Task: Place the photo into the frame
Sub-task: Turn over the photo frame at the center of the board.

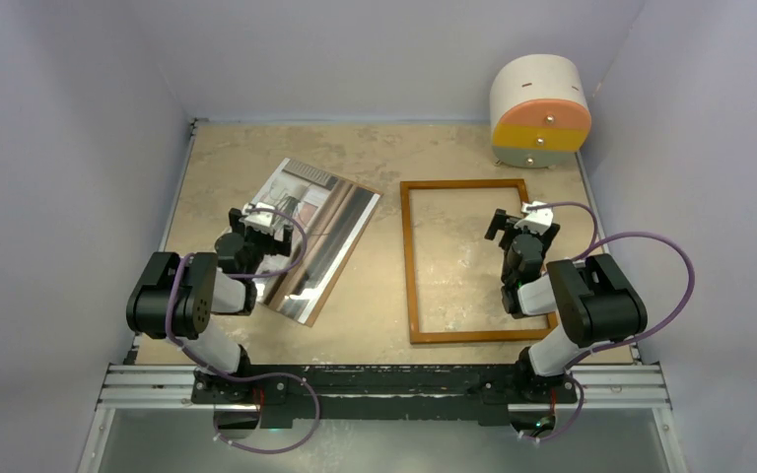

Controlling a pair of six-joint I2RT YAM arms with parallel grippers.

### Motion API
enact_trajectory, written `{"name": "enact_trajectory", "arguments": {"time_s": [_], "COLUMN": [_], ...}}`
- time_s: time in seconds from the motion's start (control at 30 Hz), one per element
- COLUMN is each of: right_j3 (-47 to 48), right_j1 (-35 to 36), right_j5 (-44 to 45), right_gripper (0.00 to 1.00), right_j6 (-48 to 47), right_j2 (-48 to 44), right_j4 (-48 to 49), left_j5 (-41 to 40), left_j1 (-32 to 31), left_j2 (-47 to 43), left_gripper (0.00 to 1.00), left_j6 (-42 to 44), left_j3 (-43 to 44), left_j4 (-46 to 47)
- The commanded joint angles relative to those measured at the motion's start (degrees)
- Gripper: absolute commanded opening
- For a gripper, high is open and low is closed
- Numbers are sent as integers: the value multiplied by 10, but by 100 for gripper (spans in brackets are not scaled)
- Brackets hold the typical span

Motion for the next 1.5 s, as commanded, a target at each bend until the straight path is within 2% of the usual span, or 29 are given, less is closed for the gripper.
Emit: {"name": "enact_trajectory", "arguments": {"time_s": [0.0, 0.17, 0.2, 0.27, 0.3, 0.37, 0.4, 0.47, 0.53, 0.6, 0.7, 0.83, 1.0, 1.17, 1.47], "right_j3": [8, -6, 25, 123, 206, 304, 333, 353, 361, 392, 456, 504, 519, 525, 512], "right_j1": [-4, -2, 5, 3, 2, 2, 1, 1, 2, 22, 115, 207, 262, 296, 326], "right_j5": [7, 10, 42, 99, 140, 182, 172, 90, 7, -62, -39, -34, -63, -50, -67], "right_gripper": [99, 99, 99, 99, 99, 99, 99, 99, 99, 99, 99, 98, 94, 86, 81], "right_j6": [9, -24, -13, 85, 113, 184, 209, 220, 203, 210, 208, 220, 239, 252, 260], "right_j2": [-5, -45, -82, -128, -122, -100, -99, -121, -153, -156, -117, -69, -36, 21, 81], "right_j4": [2, 24, -49, -346, -456, -626, -681, -714, -709, -759, -862, -932, -952, -977, -940], "left_j5": [3, 14, 26, 46, 43, 45, 72, 116, 124, 122, 139, 159, 166, 179, 194], "left_j1": [0, 5, 23, 50, 54, 65, 80, 113, 131, 142, 154, 155, 155, 155, 154], "left_j2": [2, -12, -36, -83, -99, -112, -114, -112, -102, -87, -66, -66, -86, -99, -121], "left_gripper": [100, 100, 100, 100, 100, 100, 100, 100, 100, 100, 99, 98, 99, 100, 100], "left_j6": [4, -7, -22, -33, -19, -12, -13, -22, -17, -3, 19, 43, 71, 99, 124], "left_j3": [3, 5, 16, 84, 150, 240, 282, 355, 425, 492, 560, 576, 547, 524, 501], "left_j4": [29, 27, -18, -182, -279, -435, -497, -625, -736, -832, -947, -1020, -1061, -1090, -1118]}}
